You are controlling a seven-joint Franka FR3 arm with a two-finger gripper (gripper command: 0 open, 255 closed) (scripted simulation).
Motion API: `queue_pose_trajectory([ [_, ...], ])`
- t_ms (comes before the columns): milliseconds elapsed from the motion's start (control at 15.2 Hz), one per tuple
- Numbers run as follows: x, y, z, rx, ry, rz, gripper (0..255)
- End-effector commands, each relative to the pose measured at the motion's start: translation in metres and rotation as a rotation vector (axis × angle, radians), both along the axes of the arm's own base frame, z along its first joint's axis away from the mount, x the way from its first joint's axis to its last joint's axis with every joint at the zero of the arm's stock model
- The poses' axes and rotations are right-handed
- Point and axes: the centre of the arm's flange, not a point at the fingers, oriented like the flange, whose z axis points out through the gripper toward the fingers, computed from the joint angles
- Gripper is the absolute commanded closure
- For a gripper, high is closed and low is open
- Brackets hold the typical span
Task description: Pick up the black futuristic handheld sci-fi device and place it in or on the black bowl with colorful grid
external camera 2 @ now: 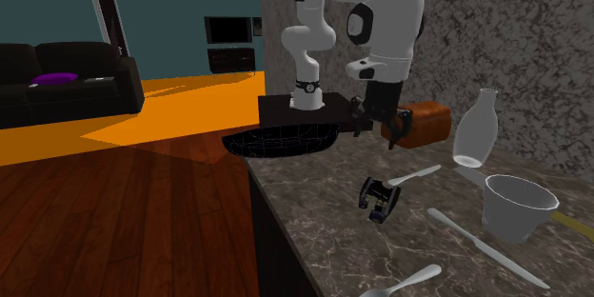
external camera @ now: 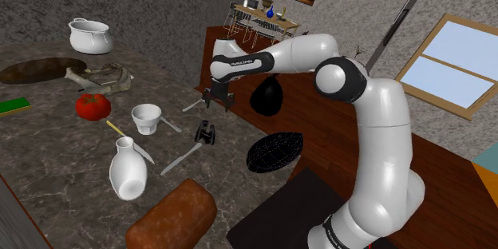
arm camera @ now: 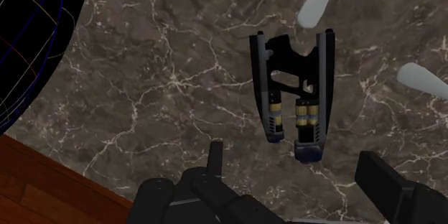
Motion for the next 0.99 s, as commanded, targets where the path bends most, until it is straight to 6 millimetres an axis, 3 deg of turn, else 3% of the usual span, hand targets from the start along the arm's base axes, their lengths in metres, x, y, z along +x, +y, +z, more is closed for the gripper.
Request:
queue_pose_trajectory([
  [0,0.013,0.009,-0.020,-0.011,0.001,0.035,0],
  [528,0.059,0.037,-0.112,-0.051,0.004,0.173,0],
  [924,0.056,0.035,-0.144,-0.051,0.004,0.173,0],
])
